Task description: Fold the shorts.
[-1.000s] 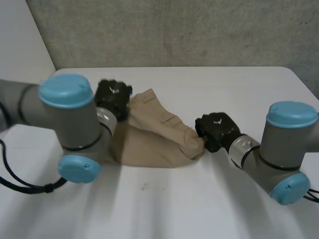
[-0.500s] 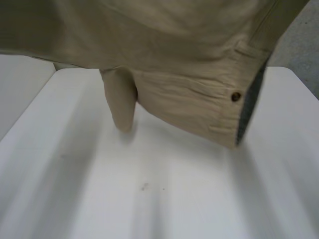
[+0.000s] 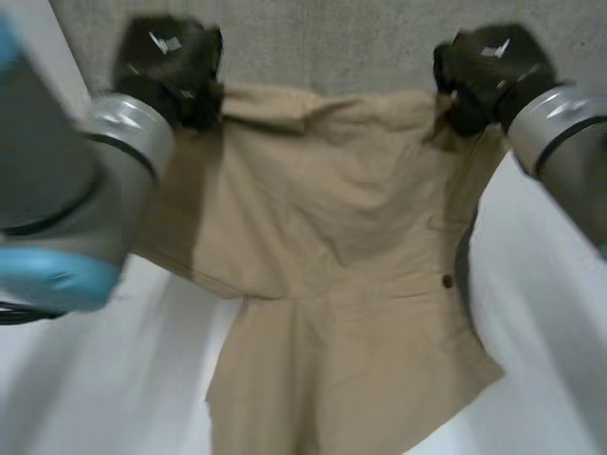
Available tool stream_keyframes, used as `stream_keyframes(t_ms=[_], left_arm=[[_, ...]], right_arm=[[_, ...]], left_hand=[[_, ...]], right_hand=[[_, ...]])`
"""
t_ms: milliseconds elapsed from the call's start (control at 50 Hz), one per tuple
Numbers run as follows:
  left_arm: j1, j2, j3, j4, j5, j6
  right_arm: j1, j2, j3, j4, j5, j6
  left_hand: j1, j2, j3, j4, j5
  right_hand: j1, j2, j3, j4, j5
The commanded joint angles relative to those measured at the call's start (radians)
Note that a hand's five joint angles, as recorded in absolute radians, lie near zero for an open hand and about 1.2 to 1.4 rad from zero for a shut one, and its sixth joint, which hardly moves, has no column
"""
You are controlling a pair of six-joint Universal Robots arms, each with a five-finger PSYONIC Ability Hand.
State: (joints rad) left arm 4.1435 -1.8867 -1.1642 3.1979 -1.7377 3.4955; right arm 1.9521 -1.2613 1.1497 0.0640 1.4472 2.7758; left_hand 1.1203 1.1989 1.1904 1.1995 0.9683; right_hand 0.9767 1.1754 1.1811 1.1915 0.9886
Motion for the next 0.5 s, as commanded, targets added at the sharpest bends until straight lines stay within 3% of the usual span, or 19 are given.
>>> stream_keyframes(t_ms=[20,120,140,200,240,360,500], left_arm=[[0.086,-0.345,0.211,0.152,-0.002,0.008],[0.098,-0.521,0.379,0.235,0.01,0.025],[0.099,-0.541,0.394,0.247,0.013,0.03],[0.098,-0.597,0.425,0.313,0.029,0.036],[0.092,-0.601,0.414,0.359,0.041,0.04],[0.087,-0.574,0.341,0.405,0.038,0.046],[0.067,-0.401,0.174,0.398,0.03,0.045]], right_arm=[[0.007,0.226,-0.059,-0.262,0.088,-0.039],[0.007,0.373,-0.103,-0.49,0.094,-0.091],[0.008,0.419,-0.123,-0.528,0.091,-0.116],[0.01,0.465,-0.145,-0.537,0.082,-0.145],[0.013,0.477,-0.146,-0.53,0.081,-0.153],[0.014,0.435,-0.105,-0.524,0.078,-0.151],[0.008,0.297,-0.001,-0.406,0.071,-0.153]], left_hand=[[0.276,0.197,0.206,0.197,0.253],[0.276,0.197,0.206,0.197,0.253],[0.276,0.197,0.206,0.197,0.253],[-0.455,-0.533,-0.525,-0.534,-0.477],[-0.946,-1.024,-1.016,-1.025,-0.968],[-0.945,-1.024,-1.015,-1.024,-0.967],[-0.93,-1.009,-1.0,-1.01,-0.953]], right_hand=[[0.42,0.221,0.215,0.205,0.233],[0.42,0.221,0.215,0.205,0.233],[0.182,-0.016,-0.022,-0.033,-0.004],[-0.802,-1.001,-1.007,-1.017,-0.989],[-0.802,-1.001,-1.007,-1.017,-0.989],[-0.802,-1.001,-1.007,-1.017,-0.989],[-0.802,-1.001,-1.007,-1.017,-0.989]])
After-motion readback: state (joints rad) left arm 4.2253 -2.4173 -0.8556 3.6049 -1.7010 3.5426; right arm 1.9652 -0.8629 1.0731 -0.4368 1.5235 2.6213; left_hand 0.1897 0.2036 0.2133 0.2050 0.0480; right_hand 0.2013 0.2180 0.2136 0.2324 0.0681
